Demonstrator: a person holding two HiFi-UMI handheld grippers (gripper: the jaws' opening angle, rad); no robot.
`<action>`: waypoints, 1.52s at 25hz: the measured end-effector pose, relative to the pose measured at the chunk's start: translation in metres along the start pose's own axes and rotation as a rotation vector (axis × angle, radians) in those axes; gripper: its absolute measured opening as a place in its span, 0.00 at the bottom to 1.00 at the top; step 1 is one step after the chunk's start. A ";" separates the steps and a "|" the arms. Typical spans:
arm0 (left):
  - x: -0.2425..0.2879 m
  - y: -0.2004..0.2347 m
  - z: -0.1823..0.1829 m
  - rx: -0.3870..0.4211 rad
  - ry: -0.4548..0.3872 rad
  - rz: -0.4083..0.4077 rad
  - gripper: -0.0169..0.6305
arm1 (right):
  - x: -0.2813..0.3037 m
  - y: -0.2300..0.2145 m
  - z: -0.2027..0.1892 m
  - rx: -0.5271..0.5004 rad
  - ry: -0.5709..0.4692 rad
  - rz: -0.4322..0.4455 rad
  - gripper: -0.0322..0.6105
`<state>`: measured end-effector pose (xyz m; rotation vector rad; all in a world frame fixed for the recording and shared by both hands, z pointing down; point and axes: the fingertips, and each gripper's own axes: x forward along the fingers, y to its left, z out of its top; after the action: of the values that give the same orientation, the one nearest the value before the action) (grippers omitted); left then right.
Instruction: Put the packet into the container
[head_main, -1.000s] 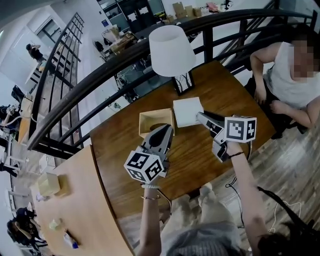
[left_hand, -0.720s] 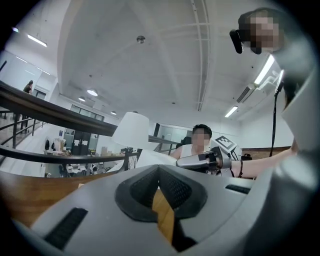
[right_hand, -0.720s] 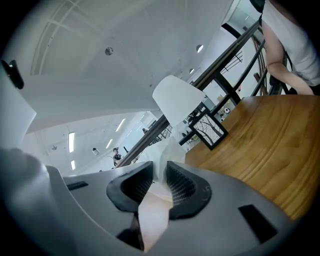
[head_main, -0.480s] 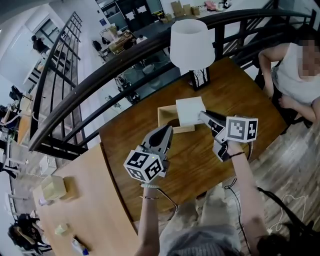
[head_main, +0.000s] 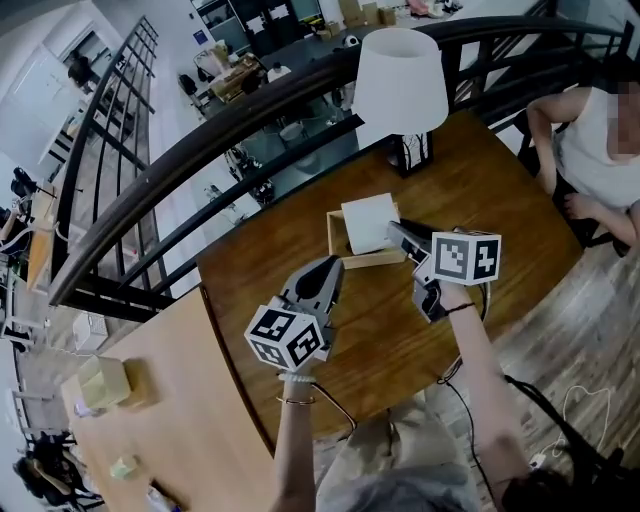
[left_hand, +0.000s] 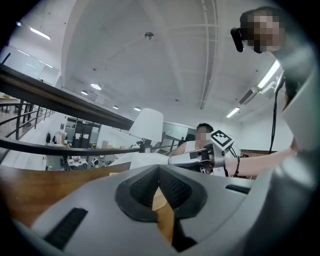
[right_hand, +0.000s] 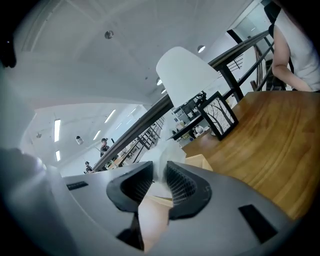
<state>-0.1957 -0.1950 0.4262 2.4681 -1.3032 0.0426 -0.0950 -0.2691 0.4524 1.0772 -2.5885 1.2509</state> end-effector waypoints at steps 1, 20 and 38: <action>0.002 0.000 0.000 -0.003 0.000 -0.002 0.03 | 0.003 -0.001 -0.001 -0.006 0.005 -0.011 0.20; 0.002 0.022 -0.016 -0.033 0.020 -0.003 0.03 | 0.044 -0.012 -0.030 -0.180 0.039 -0.198 0.21; 0.018 0.013 -0.027 -0.040 0.048 -0.038 0.03 | 0.056 -0.024 -0.053 -0.358 0.309 -0.321 0.21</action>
<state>-0.1921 -0.2077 0.4584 2.4427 -1.2248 0.0655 -0.1340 -0.2725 0.5230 1.0723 -2.1868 0.7733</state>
